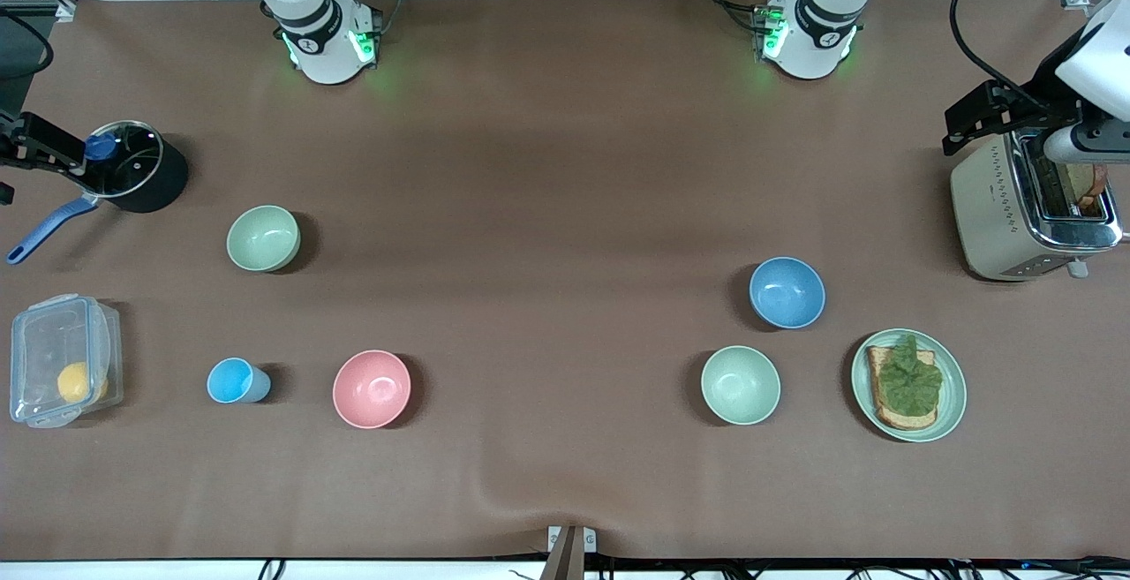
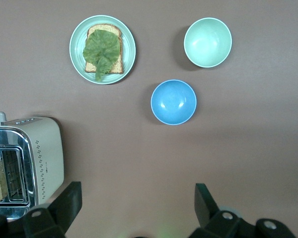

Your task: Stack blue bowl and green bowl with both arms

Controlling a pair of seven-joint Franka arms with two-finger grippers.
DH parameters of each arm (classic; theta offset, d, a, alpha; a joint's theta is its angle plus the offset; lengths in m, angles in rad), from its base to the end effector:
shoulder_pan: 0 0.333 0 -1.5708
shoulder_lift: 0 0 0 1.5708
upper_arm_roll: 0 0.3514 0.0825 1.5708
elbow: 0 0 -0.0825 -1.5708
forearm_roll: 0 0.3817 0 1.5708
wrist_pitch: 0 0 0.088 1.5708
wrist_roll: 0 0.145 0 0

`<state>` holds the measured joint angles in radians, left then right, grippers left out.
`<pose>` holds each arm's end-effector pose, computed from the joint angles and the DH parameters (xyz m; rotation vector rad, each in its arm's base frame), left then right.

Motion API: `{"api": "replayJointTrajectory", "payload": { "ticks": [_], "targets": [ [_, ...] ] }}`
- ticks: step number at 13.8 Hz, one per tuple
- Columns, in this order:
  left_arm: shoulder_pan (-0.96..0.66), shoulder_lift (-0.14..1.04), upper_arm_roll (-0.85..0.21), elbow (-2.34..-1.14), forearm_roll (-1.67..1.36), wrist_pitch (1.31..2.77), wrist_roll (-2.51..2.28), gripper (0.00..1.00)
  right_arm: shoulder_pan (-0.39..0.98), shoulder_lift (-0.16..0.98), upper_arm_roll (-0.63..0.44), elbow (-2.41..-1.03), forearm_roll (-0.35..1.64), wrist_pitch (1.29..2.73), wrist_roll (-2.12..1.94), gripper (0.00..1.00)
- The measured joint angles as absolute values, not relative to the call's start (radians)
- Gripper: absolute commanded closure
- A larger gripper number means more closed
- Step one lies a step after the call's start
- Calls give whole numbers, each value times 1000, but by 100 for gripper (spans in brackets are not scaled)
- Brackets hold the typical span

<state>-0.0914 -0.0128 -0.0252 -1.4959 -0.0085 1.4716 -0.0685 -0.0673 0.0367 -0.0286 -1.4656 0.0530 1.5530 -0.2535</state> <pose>0.5335 -0.0639 0.6550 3.1336 -0.0766 -0.0191 0.5639 -0.0461 0.6494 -3.0880 -0.2475 -0.0914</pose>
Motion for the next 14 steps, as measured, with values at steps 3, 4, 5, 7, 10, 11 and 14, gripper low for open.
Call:
{"api": "replayJointTrajectory", "payload": {
  "ticks": [3, 4, 5, 7, 10, 11, 14],
  "targets": [
    [-91, -13, -25, -1496, -8, 1471, -68, 0, -70, 37, -30, -1465, 57, 1553, -254, 0],
    [-91, -13, -25, -1496, -8, 1471, -68, 0, -70, 37, -30, -1465, 57, 1553, -254, 0],
    [-90, -13, -24, -1496, -8, 1471, -67, 0, -70, 37, -30, -1465, 57, 1553, -254, 0],
    [-88, -12, -22, -1496, -8, 1471, -67, 0, -70, 37, -30, -1467, 57, 1552, -254, 0],
    [-88, -7, -22, -1496, -8, 1470, -67, 0, -76, 62, -32, -1486, 57, 1550, -254, 0],
    [-88, -7, -22, -1496, -8, 1470, -67, 0, -88, 85, -32, -1491, 57, 1550, -254, 0],
    [-87, -3, -22, -1498, -8, 1469, -67, 0, -123, 165, -33, -1492, 56, 1553, -275, 0]
  ]
}}
